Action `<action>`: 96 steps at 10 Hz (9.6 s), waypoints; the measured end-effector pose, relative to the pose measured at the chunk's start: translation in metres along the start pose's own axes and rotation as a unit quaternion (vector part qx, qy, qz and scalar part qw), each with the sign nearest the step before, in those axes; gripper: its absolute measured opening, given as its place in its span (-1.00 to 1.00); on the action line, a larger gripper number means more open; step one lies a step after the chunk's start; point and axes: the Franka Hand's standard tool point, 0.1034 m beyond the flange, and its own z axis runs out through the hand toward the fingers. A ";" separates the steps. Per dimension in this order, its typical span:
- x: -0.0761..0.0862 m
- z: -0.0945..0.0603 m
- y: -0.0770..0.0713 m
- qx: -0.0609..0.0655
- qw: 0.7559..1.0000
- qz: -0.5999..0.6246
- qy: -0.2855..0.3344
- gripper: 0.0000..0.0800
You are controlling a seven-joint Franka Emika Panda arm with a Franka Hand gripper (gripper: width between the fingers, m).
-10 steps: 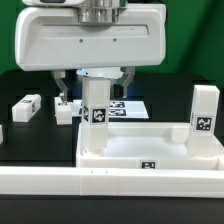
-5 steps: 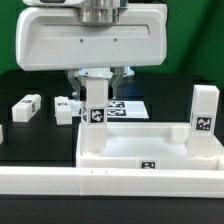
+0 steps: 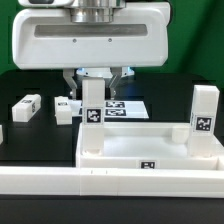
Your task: Assemble desk
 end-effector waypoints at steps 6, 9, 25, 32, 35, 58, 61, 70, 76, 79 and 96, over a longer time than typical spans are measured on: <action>-0.002 0.002 0.002 0.009 0.965 0.264 -0.001 -0.27; -0.002 0.002 -0.003 0.010 0.911 0.412 -0.004 -0.27; -0.002 0.004 -0.005 0.003 1.000 0.017 -0.010 0.62; -0.003 0.006 -0.002 0.001 0.989 -0.149 -0.012 0.61; -0.003 0.006 -0.002 0.000 0.989 -0.148 -0.011 -0.28; 0.000 0.008 -0.004 0.016 0.886 0.463 -0.001 0.43; 0.001 0.007 -0.005 0.015 0.944 0.328 -0.002 0.61; 0.001 0.008 -0.004 0.005 0.997 -0.071 -0.001 0.62; 0.002 0.008 0.000 -0.006 0.971 -0.239 0.000 0.26; 0.002 0.008 0.000 -0.006 0.971 -0.237 0.000 -0.28; -0.001 0.010 -0.001 0.009 0.913 0.408 -0.001 -0.27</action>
Offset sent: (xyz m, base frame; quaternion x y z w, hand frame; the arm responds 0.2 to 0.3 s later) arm -0.0100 0.0012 -0.0034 0.0196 -0.0072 0.2016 0.9792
